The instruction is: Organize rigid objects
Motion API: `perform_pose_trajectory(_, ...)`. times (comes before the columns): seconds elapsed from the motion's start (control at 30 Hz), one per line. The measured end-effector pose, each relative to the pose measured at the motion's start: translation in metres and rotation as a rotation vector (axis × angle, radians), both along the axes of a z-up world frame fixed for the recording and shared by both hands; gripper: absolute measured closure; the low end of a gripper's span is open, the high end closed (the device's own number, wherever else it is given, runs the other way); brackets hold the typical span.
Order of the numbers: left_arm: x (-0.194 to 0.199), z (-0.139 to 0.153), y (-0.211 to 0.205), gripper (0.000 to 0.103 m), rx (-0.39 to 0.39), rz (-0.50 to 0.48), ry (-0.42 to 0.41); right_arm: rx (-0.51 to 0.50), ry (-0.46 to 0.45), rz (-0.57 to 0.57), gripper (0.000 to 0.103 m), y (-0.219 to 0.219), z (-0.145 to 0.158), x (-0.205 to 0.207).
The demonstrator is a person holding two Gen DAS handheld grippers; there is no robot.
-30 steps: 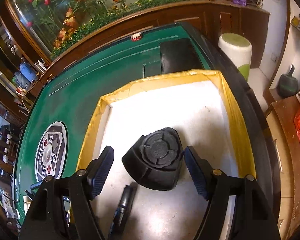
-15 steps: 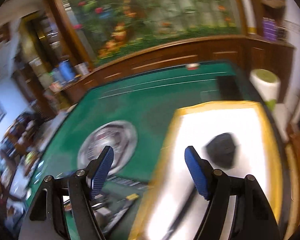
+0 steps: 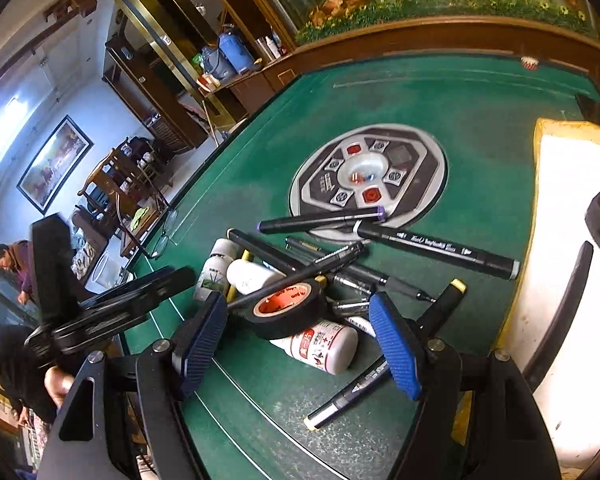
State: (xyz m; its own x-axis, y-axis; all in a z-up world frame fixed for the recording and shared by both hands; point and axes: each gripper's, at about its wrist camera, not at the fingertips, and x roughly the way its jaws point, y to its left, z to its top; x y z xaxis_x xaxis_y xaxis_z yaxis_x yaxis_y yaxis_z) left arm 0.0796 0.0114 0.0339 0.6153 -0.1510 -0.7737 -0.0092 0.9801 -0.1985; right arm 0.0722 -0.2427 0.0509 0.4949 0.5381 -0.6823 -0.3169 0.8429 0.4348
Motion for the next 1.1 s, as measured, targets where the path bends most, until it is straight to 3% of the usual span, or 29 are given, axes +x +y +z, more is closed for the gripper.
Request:
perform_pose_trajectory(0.1, 0.010, -0.008, -0.008, 0.037, 0.032, -0.001, 0.021, -0.012, 0.008, 0.054, 0.030, 0.007, -0.006, 0.001)
perform_pose_trajectory(0.17, 0.016, -0.012, -0.007, 0.050, 0.038, -0.001, 0.036, -0.026, 0.009, 0.101, 0.030, 0.015, -0.013, 0.003)
perform_pose_trajectory(0.2, 0.019, -0.016, -0.007, 0.051, 0.041, 0.000, 0.049, -0.035, 0.005, 0.110, 0.030, 0.020, -0.017, 0.002)
perform_pose_trajectory(0.27, 0.019, -0.018, -0.004, 0.067, 0.039, -0.005, 0.049, -0.073, -0.027, 0.125, 0.030, 0.028, -0.023, 0.002)
perform_pose_trajectory(0.57, 0.006, -0.016, 0.002, 0.066, 0.067, -0.047, 0.043, -0.283, -0.046, 0.338, 0.032, 0.072, -0.038, -0.025)
perform_pose_trajectory(0.63, 0.008, -0.017, 0.000, 0.065, 0.085, -0.056, 0.045, -0.326, -0.060, 0.332, 0.035, 0.078, -0.042, -0.027)
perform_pose_trajectory(0.67, 0.009, -0.020, -0.001, 0.065, 0.093, -0.056, 0.052, -0.348, -0.065, 0.324, 0.045, 0.079, -0.045, -0.027)
perform_pose_trajectory(0.7, 0.011, -0.025, -0.002, 0.065, 0.103, -0.051, 0.069, -0.351, -0.060, 0.311, 0.057, 0.079, -0.048, -0.025)
perform_pose_trajectory(0.73, 0.012, -0.030, -0.002, 0.067, 0.104, -0.051, 0.083, -0.352, -0.046, 0.296, 0.062, 0.077, -0.049, -0.024)
perform_pose_trajectory(0.83, 0.006, -0.031, -0.002, 0.067, 0.118, -0.045, 0.059, -0.341, -0.012, 0.283, 0.064, 0.073, -0.051, -0.021)
perform_pose_trajectory(0.93, -0.005, -0.029, 0.005, 0.067, 0.063, -0.054, 0.061, -0.324, -0.011, 0.298, 0.066, 0.072, -0.048, -0.025)
perform_pose_trajectory(1.1, -0.031, -0.016, 0.006, 0.067, 0.050, -0.085, 0.012, -0.149, 0.024, 0.388, 0.068, 0.072, -0.035, -0.034)
